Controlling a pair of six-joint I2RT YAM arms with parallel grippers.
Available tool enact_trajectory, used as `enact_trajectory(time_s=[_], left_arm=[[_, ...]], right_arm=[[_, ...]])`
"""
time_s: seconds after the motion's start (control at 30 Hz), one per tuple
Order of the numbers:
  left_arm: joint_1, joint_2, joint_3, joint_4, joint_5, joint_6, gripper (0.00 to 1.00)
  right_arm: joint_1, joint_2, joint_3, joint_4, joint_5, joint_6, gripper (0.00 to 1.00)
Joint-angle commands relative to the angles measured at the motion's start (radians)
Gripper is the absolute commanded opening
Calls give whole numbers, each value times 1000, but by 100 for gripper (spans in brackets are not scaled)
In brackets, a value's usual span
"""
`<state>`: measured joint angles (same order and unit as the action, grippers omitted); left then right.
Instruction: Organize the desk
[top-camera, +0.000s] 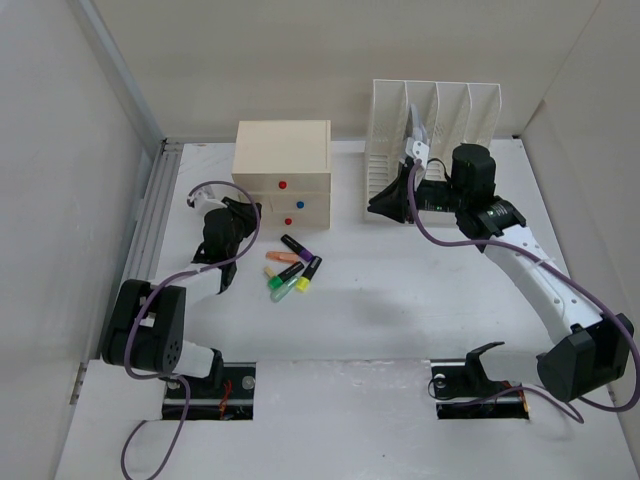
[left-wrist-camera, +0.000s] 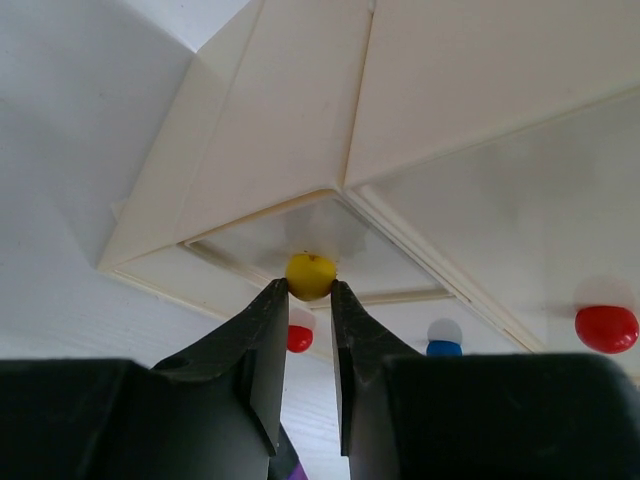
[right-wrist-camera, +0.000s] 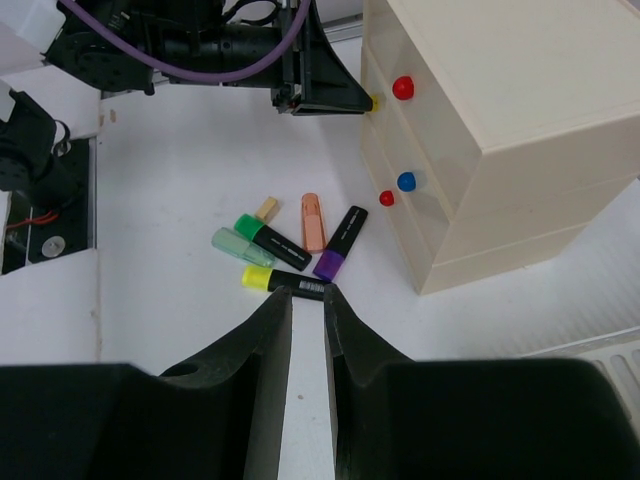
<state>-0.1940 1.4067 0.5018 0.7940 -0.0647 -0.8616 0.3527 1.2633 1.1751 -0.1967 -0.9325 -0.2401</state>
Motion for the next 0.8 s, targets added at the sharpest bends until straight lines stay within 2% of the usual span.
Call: enact_trajectory(time_s=[0.0,0.2,0.77], left_arm=[[8,6,40,33,-14,16,10],[8,6,29,33,-14,16,1],[-1,-161,-155,53,-14,-20,0]], right_arm=[[-8,-1,-5,52,-32,-16,25],[-8,-1,-5,52,-32,-16,25],[-8,-1,-5,52,-32,-16,25]])
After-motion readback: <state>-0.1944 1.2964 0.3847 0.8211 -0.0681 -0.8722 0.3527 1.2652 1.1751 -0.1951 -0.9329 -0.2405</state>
